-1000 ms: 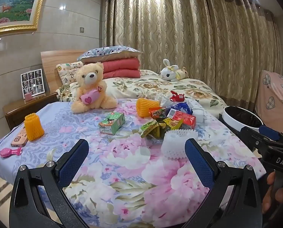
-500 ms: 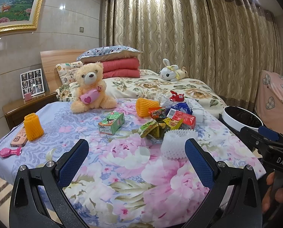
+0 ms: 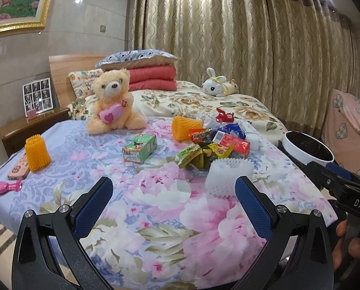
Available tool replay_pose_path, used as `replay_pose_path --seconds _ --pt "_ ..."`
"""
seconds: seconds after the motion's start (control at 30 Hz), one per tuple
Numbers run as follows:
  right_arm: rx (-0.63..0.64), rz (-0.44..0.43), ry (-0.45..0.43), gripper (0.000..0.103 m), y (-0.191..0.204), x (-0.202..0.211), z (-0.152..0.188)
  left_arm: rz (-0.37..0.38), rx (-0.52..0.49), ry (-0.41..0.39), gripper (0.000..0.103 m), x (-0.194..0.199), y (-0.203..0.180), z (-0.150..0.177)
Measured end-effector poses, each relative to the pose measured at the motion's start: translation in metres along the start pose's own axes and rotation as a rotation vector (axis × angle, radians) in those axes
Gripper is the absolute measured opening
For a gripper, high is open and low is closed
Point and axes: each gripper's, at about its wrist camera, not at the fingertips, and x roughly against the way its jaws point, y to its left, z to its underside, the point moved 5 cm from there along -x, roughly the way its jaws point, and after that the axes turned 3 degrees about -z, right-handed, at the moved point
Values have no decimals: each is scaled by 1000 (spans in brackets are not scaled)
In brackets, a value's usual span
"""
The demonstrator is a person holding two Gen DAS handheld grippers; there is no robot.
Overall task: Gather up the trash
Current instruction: 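Reach both tools toward the trash on the bed, then grasp the green milk carton with the left tool while the right tool grasps the white foam net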
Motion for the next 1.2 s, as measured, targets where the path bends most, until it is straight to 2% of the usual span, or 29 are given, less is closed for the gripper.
replay_pose_path --seconds 0.17,0.33,0.47,0.63,0.8,1.2 --pt "-2 -47 44 103 3 -15 2 -18 -21 28 103 -12 5 -1" --pt "-36 -132 78 103 12 -34 2 -11 -18 70 103 -31 15 -2" --pt "-24 -162 152 103 18 -54 9 -22 -27 109 103 -49 20 1" --pt "-15 -175 215 103 22 -74 13 -39 -17 170 103 -76 32 6" --pt "-21 -193 241 103 28 -89 11 -50 -3 216 103 -98 43 2" --pt "-21 -202 305 102 40 -119 13 -62 -45 336 103 -156 60 -8"
